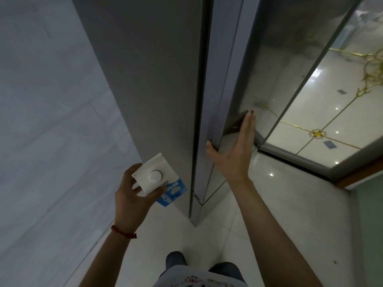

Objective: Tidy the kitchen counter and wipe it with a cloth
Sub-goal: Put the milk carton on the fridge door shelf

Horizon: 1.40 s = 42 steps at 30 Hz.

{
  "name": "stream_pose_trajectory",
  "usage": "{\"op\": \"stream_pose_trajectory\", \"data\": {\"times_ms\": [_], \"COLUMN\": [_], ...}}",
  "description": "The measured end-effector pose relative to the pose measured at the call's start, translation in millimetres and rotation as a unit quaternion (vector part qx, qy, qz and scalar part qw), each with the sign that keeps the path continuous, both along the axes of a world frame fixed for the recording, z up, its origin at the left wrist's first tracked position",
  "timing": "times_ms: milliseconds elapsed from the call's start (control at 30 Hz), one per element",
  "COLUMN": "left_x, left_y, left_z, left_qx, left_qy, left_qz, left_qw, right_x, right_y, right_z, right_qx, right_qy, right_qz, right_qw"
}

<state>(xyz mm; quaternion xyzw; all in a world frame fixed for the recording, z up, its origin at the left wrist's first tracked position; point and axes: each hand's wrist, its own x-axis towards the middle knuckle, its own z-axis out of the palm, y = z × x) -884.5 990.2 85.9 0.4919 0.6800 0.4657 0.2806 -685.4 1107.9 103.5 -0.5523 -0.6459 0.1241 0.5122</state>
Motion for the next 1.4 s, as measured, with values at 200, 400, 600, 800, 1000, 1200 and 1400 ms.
{"op": "stream_pose_trajectory", "data": {"times_ms": [200,400,600,800,1000,1200,1400], "left_x": [6,9,17,49,90,110,148], "left_y": [3,-5,-8,7,24,54,76], "left_z": [11,17,15,21,44,66,105], "left_qx": [0.027,0.048,0.061,0.067,0.103,0.147,0.224], "left_qy": [-0.019,-0.014,0.003,-0.025,-0.042,-0.024,-0.069], "left_qz": [-0.007,-0.012,-0.039,-0.136,-0.224,-0.316,-0.355], "left_qw": [0.999,0.999,0.997,0.988,0.968,0.937,0.905], "right_x": [5,10,71,105,114,144,203], "right_y": [0,-4,-38,-90,-119,-107,-99], "right_z": [1,0,2,-1,14,39,50], "right_qx": [0.01,0.012,-0.001,0.026,0.196,0.175,0.158], "right_qy": [-0.034,-0.026,-0.05,-0.036,-0.124,-0.211,-0.12], "right_qz": [-0.004,0.007,0.019,-0.082,-0.265,-0.345,-0.408], "right_qw": [0.999,1.0,0.999,0.996,0.936,0.898,0.891]}}
